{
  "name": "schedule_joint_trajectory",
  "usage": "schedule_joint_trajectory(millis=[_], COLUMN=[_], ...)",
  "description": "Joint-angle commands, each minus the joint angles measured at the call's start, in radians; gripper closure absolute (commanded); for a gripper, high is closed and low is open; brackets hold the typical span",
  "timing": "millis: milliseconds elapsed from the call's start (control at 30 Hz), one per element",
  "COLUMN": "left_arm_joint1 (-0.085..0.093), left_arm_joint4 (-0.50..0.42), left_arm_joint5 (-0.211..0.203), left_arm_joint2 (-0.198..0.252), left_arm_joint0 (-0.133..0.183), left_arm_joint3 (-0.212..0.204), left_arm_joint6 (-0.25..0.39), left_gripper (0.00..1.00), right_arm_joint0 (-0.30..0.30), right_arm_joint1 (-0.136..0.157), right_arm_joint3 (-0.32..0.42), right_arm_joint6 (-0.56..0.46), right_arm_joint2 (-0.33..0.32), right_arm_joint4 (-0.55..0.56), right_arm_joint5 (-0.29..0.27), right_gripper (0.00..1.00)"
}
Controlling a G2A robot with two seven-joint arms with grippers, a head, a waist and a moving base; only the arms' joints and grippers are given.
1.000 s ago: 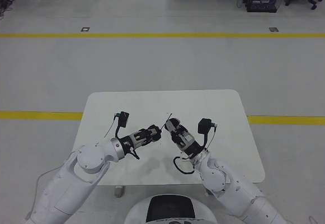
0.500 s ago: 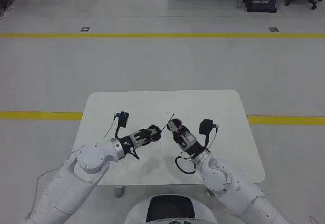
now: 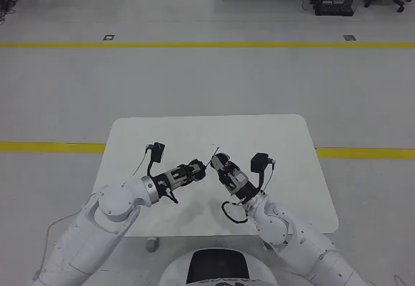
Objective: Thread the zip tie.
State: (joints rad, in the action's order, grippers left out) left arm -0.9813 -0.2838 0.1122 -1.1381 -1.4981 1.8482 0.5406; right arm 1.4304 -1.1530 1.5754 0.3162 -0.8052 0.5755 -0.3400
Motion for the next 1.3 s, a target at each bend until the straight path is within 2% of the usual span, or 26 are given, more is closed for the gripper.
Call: schedule_joint_trajectory(millis=[0,767,800,833,867,1000,1133,1200,1267], left_arm_joint1=[0.0,0.0,0.0,0.0,0.0,0.0,0.0,0.0,0.0], left_arm_joint4=[0.0,0.0,0.0,0.0,0.0,0.0,0.0,0.0,0.0], left_arm_joint5=[0.0,0.0,0.0,0.0,0.0,0.0,0.0,0.0,0.0], left_arm_joint2=[0.0,0.0,0.0,0.0,0.0,0.0,0.0,0.0,0.0], left_arm_joint0=[0.0,0.0,0.0,0.0,0.0,0.0,0.0,0.0,0.0], left_arm_joint3=[0.0,0.0,0.0,0.0,0.0,0.0,0.0,0.0,0.0], left_arm_joint6=[0.0,0.0,0.0,0.0,0.0,0.0,0.0,0.0,0.0], left_gripper=[1.0,1.0,1.0,1.0,1.0,1.0,1.0,1.0,1.0], right_arm_joint0=[0.0,-0.006,-0.006,-0.005,-0.005,0.013,0.038,0.046,0.046], right_arm_joint1=[-0.001,-0.012,-0.012,-0.012,-0.011,-0.003,0.022,0.04,0.043], right_arm_joint3=[-0.001,-0.009,-0.01,-0.011,-0.012,0.011,0.066,0.106,0.109], right_arm_joint6=[-0.001,-0.024,-0.026,-0.027,-0.027,-0.042,-0.148,-0.263,-0.277], right_arm_joint2=[0.0,0.01,0.009,0.008,0.005,-0.023,-0.068,-0.092,-0.097], right_arm_joint4=[0.002,0.006,0.005,0.003,0.001,-0.054,-0.206,-0.312,-0.325], right_arm_joint5=[0.0,0.0,0.0,0.0,0.0,0.0,0.0,0.0,0.0], right_gripper=[1.0,1.0,0.86,0.51,0.0,0.0,0.0,0.0,0.0])
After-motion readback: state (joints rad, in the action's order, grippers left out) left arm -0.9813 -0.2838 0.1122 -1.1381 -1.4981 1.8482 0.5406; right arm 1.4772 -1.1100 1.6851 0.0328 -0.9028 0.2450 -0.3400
